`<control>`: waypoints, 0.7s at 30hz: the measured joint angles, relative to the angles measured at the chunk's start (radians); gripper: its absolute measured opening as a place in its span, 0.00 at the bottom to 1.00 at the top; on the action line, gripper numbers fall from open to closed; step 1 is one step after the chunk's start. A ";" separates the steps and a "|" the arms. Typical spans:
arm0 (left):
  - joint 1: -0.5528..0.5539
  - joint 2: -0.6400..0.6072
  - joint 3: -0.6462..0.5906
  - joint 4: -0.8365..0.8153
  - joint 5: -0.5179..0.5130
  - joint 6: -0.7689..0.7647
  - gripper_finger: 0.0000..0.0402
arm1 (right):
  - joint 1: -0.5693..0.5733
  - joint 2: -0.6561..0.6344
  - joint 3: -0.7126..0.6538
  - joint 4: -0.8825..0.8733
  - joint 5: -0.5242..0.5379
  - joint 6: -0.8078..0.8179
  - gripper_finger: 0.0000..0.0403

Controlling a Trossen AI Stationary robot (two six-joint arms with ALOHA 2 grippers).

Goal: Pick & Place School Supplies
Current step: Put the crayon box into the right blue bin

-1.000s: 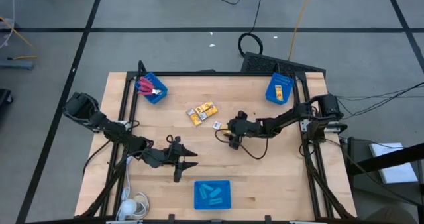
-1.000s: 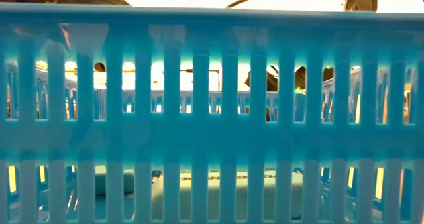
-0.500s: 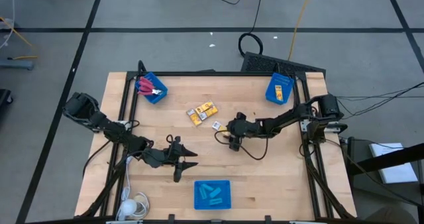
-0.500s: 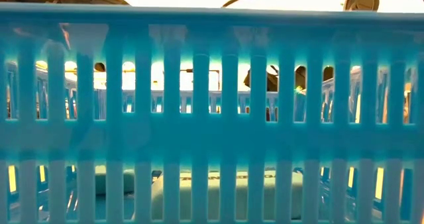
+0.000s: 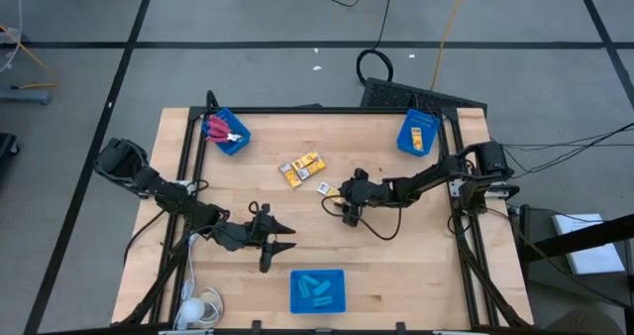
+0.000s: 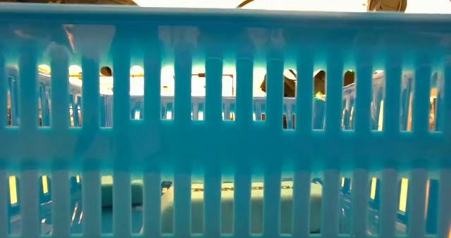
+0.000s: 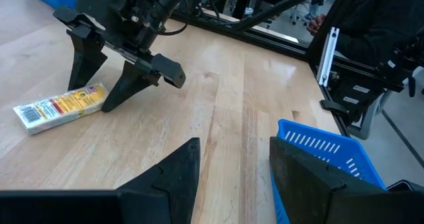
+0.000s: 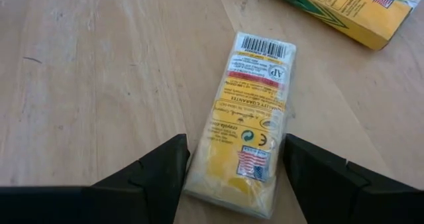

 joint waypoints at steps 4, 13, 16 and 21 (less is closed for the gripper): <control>0.000 0.000 0.000 0.000 0.000 0.000 0.46 | 0.001 0.000 -0.001 0.000 0.024 -0.003 0.59; 0.000 0.000 0.000 0.000 0.000 0.000 0.46 | 0.001 0.001 -0.001 0.000 0.042 -0.007 0.50; 0.000 0.000 0.000 0.000 0.000 0.000 0.46 | 0.002 0.001 -0.001 0.000 0.043 -0.007 0.46; 0.000 0.000 0.000 0.000 0.000 0.000 0.46 | 0.001 0.001 -0.001 0.003 0.045 -0.008 0.42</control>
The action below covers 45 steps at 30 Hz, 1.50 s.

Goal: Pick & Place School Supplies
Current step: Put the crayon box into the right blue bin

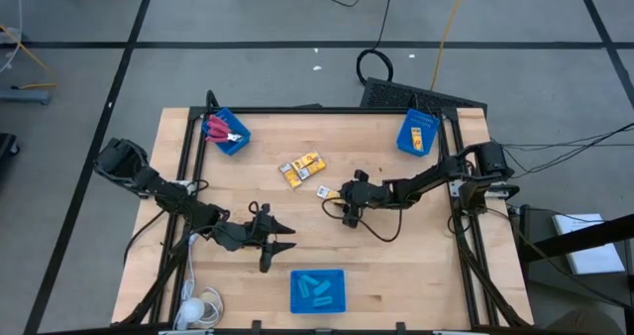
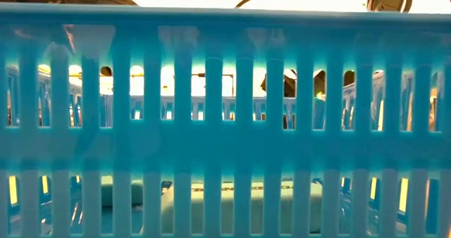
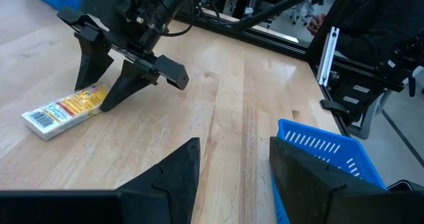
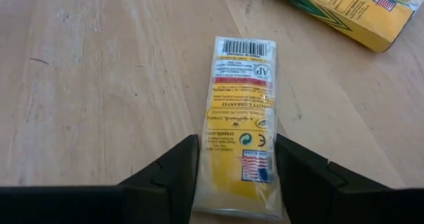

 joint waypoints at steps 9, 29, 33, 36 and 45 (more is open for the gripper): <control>0.000 0.000 0.000 0.000 0.000 0.000 0.46 | 0.000 0.001 -0.001 0.024 0.003 -0.019 0.42; 0.000 0.000 0.000 0.001 0.000 0.001 0.46 | 0.026 -0.100 -0.003 -0.023 0.003 -0.004 0.42; 0.000 0.000 0.000 0.001 0.000 0.011 0.46 | 0.038 -0.142 -0.002 -0.052 0.005 -0.001 0.42; 0.001 0.000 0.000 0.001 0.000 0.007 0.46 | 0.047 -0.178 -0.001 -0.073 0.005 0.001 0.42; 0.001 0.000 0.000 0.001 0.000 0.011 0.46 | 0.083 -0.277 -0.001 -0.196 0.005 0.039 0.41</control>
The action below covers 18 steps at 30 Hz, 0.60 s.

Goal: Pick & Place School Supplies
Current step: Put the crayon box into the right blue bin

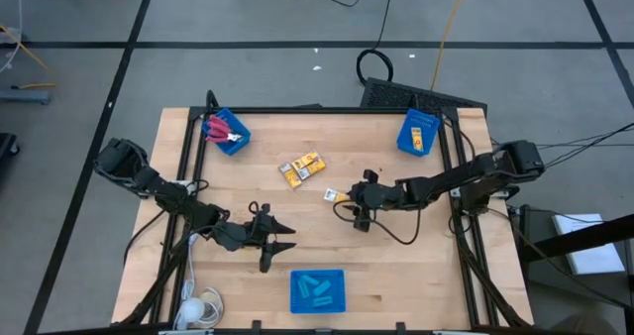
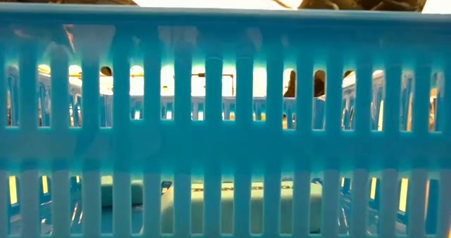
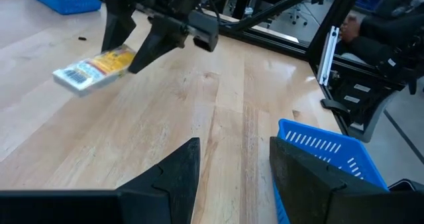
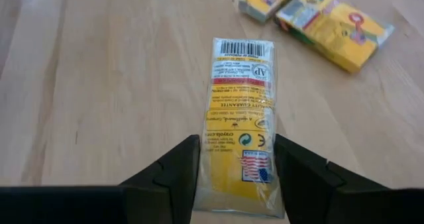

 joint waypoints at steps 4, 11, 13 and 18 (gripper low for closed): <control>0.000 0.000 0.000 0.000 0.000 -0.001 0.46 | 0.013 -0.020 0.002 -0.029 0.001 0.015 0.41; 0.000 0.000 0.000 0.000 0.000 -0.001 0.46 | 0.021 -0.048 0.001 -0.122 0.000 0.038 0.41; 0.000 0.000 0.000 0.000 0.000 -0.001 0.46 | 0.020 -0.070 0.000 -0.155 -0.001 0.071 0.41; 0.000 0.000 0.000 0.009 -0.002 -0.002 0.46 | 0.020 -0.156 0.001 -0.298 0.000 0.184 0.41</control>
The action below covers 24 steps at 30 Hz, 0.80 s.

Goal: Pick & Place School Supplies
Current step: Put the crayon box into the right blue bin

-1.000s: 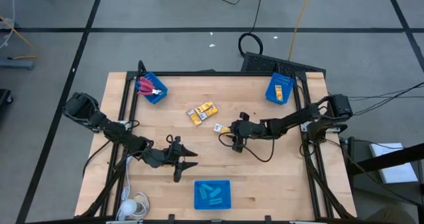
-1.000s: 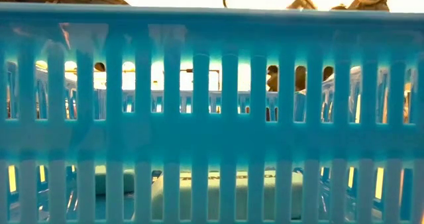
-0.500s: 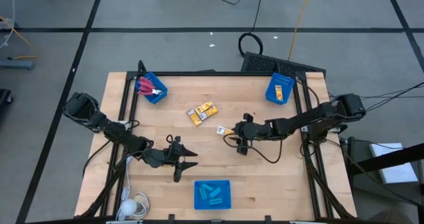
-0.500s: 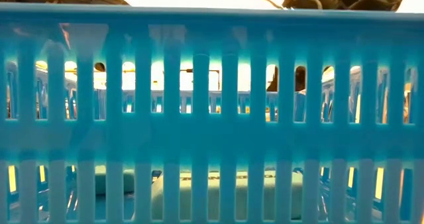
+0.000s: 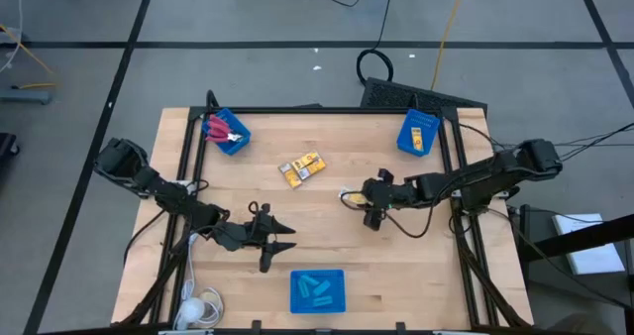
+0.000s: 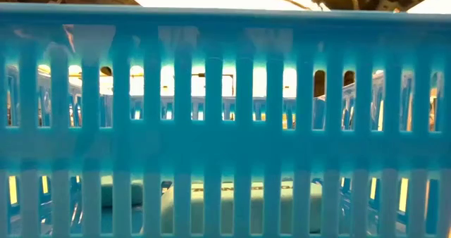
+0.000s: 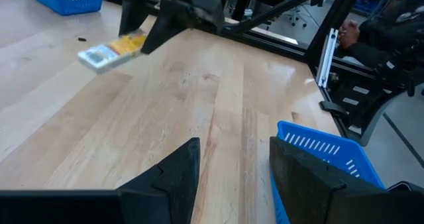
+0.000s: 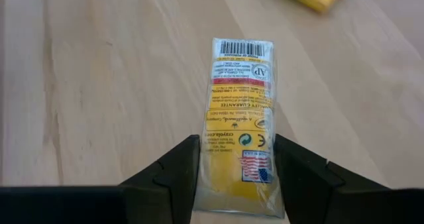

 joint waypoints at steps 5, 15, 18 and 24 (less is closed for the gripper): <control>0.000 0.000 0.000 0.000 0.000 -0.001 0.46 | 0.001 -0.100 0.000 -0.150 0.029 0.088 0.41; 0.000 0.000 0.001 0.000 -0.007 -0.001 0.46 | -0.025 -0.298 0.000 -0.367 0.212 0.197 0.41; 0.000 0.000 0.001 0.001 -0.006 -0.001 0.46 | -0.048 -0.346 0.000 -0.443 0.265 0.289 0.41; 0.000 0.000 0.001 -0.001 -0.007 -0.001 0.46 | -0.130 -0.413 0.000 -0.518 0.274 0.351 0.41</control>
